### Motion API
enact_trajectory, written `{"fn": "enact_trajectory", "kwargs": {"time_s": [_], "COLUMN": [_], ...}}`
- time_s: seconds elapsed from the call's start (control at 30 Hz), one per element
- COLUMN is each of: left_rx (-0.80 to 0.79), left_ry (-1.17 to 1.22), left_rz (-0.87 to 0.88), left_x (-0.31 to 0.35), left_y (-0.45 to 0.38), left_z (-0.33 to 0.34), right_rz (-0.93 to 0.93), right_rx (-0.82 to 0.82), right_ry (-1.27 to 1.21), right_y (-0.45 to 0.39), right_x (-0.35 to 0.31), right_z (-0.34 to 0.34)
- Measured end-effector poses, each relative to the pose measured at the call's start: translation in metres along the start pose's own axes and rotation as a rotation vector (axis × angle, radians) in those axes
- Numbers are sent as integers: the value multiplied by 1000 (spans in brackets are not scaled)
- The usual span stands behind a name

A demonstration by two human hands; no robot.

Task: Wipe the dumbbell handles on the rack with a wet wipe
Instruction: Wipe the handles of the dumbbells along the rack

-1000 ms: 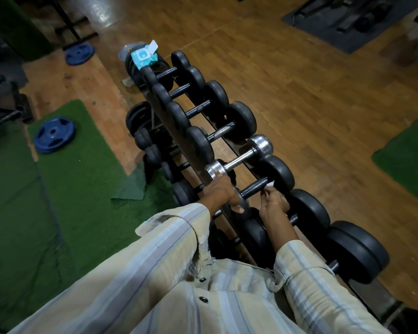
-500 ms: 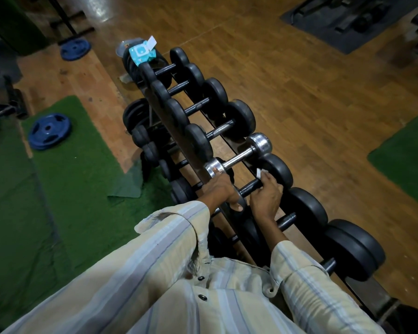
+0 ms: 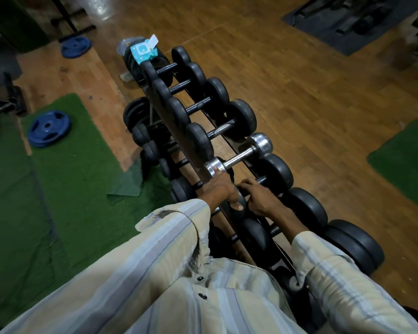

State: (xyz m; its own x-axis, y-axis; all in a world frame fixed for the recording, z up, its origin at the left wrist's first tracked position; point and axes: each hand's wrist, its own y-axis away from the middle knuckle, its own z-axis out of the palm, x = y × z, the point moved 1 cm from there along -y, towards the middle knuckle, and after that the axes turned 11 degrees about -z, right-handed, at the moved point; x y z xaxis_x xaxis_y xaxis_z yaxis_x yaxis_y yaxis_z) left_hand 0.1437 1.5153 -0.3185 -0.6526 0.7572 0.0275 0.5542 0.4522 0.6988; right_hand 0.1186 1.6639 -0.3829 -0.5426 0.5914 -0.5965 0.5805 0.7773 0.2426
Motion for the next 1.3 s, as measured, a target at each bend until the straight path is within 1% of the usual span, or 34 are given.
{"fn": "enact_trajectory", "kwargs": {"time_s": [0.13, 0.4, 0.47, 0.5, 0.57, 0.6, 0.63, 0.67, 0.73, 0.8, 0.87, 0.93, 1.0, 1.03, 1.07, 1.17, 1.2, 1.23, 1.27, 1.3], "left_rx": [1, 2, -4, -7, -6, -6, -7, -8, -10, -6, -10, -12, -11, -14, -16, -9, -8, -8, -10, -12], "left_ry": [5, 0, 3, 6, 14, 16, 17, 18, 0, 9, 17, 3, 2, -4, -4, -11, -16, -17, -16, -16], "left_rz": [-7, 12, 16, 18, 16, 13, 11, 11, 17, 17, 14, 14, 16, 16, 16, 28, 30, 29, 25, 21], "left_x": [2, 2, 1, 1, 0, 0, 1, 1, 0, 0, -1, -1, 0, -1, -1, -1, 0, 0, 1, 1], "left_y": [-1, -2, 0, 1, 0, 0, 1, 2, 1, 2, 3, 4, 5, 4, 4, 3, 3, 3, 4, 4], "left_z": [0, 0, -1, -1, -1, -1, -1, -1, -1, -2, -2, -3, -3, -2, -3, -3, -3, -3, -3, -3], "right_rz": [-84, -125, -45, 30, 182, 219, 217, 173, 3, -110, -87, 45, 167, 174, 138, -86, -126, -115, -66, -5], "right_rx": [10, -61, -21, 20, 142, 184, 190, 160, 73, 15, 38, 120, 190, 203, 183, 48, 17, 18, 47, 104], "right_ry": [59, 173, 212, 213, 144, 97, 62, 22, -103, -117, -39, 37, 35, 16, -4, -85, -91, -84, -54, -29], "right_y": [2, 7, 11, 13, 17, 18, 20, 21, 26, 31, 34, 40, 42, 44, 44, 48, 50, 51, 53, 54], "right_x": [-6, -3, 2, 6, 14, 15, 12, 6, -8, -14, -9, -1, 6, 7, 6, -1, -1, 1, 3, 6], "right_z": [-4, -12, -18, -22, -28, -28, -27, -24, -14, -5, -6, -12, -16, -16, -12, 2, 3, 3, 0, -2]}}
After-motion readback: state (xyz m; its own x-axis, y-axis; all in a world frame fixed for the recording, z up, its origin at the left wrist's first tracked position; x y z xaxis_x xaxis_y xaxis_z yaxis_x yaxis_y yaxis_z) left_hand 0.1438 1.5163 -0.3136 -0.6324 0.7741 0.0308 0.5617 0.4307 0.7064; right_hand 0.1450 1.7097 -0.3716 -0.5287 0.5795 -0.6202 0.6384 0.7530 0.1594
